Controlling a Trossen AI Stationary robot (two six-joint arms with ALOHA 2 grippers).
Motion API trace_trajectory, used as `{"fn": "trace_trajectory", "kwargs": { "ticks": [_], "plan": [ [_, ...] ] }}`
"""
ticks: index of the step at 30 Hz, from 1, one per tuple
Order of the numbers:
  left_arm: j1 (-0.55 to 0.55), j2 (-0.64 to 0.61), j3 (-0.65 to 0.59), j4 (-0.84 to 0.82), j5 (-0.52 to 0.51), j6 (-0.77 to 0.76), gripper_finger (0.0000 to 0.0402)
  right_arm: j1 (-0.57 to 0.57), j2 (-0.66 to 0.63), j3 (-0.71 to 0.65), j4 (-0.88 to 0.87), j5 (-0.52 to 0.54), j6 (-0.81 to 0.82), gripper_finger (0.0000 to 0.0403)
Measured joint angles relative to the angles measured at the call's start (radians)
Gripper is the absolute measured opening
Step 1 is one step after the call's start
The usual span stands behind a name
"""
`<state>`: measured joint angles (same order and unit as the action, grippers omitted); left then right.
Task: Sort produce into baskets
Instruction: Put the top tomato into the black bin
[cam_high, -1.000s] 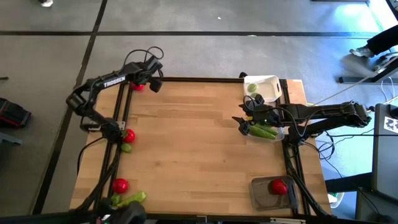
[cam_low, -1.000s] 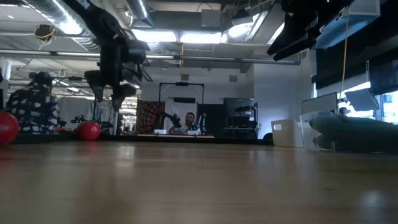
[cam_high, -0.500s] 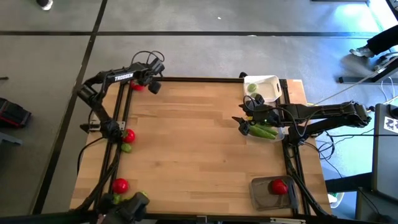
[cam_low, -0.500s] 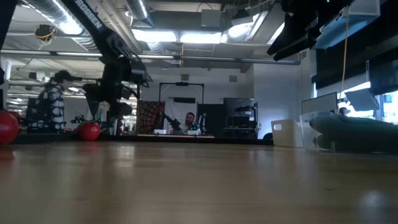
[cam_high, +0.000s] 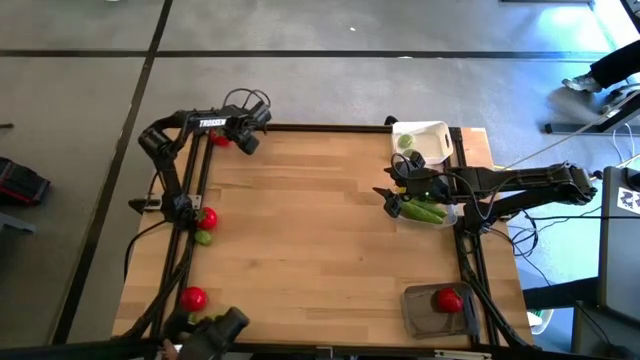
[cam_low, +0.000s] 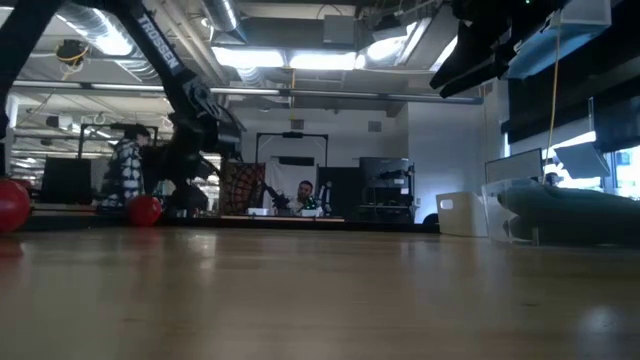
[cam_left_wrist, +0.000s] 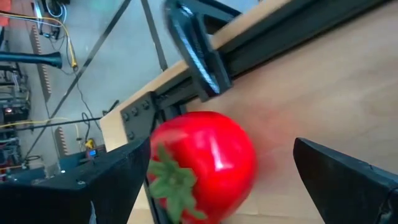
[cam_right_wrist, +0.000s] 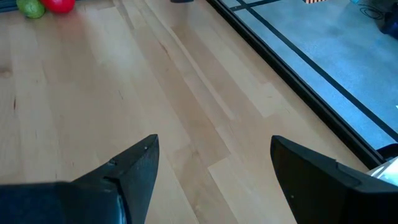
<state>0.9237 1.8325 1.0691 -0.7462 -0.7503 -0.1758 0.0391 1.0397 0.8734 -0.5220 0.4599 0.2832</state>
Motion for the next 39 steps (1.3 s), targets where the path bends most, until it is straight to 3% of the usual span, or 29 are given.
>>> {"fn": "trace_trajectory", "kwargs": {
  "ticks": [14, 27, 39],
  "plan": [
    [-0.001, 0.046, 0.004, -0.034, 0.052, 0.022, 0.039, 0.0, 0.0, 0.0, 0.0, 0.0, 0.0, 0.0289],
    [-0.057, -0.051, 0.036, -0.325, 0.097, -0.015, 0.039, 0.0, 0.0, 0.0, 0.004, 0.0, 0.0, 0.0289],
    [-0.051, 0.015, 0.037, -0.315, 0.09, -0.006, 0.039, 0.0, 0.027, -0.001, 0.004, -0.011, 0.0, 0.0289]
  ]
}}
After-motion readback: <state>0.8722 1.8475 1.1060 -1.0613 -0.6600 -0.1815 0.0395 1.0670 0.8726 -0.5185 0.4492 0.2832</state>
